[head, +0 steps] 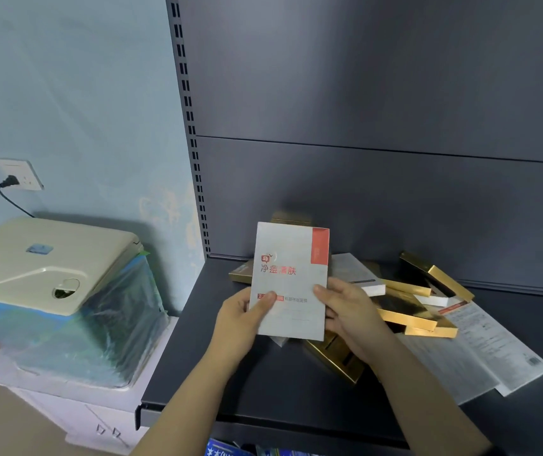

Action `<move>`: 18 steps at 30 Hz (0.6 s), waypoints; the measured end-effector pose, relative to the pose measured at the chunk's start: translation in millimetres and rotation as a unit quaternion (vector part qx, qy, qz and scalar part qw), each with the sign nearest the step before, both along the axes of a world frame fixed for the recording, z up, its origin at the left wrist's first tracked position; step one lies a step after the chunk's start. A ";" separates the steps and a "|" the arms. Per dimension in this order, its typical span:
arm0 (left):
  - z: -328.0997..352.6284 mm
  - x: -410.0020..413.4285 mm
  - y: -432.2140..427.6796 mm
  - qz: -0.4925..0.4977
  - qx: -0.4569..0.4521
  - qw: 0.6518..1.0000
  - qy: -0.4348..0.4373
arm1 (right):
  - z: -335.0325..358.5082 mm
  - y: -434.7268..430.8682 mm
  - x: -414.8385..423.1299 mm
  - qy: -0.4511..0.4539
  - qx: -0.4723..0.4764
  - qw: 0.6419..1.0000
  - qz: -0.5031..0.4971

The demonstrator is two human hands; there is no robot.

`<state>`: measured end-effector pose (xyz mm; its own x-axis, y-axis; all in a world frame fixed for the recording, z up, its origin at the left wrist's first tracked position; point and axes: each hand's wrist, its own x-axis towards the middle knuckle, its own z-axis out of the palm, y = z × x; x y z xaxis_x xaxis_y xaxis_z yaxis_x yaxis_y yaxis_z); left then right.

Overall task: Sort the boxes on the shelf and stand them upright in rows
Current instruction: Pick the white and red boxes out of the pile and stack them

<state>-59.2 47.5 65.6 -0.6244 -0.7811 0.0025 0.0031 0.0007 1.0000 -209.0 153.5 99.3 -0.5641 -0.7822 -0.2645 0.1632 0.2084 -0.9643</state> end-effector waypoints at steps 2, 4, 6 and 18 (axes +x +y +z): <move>3.1 -4.7 0.7 0.007 0.008 1.000 -0.002 | -4.5 -2.2 4.1 -0.029 -0.034 0.999 -0.010; 6.2 -10.3 1.1 0.024 0.024 0.999 -0.004 | -4.1 -4.3 6.8 -0.050 -0.059 0.996 -0.038; 8.5 -15.0 1.5 0.041 0.042 0.998 -0.009 | -2.6 -6.8 9.2 -0.063 -0.076 0.994 -0.054; 0.5 6.2 1.0 0.068 0.023 0.997 -0.028 | -12.3 -12.7 33.1 -0.148 -0.122 0.981 -0.004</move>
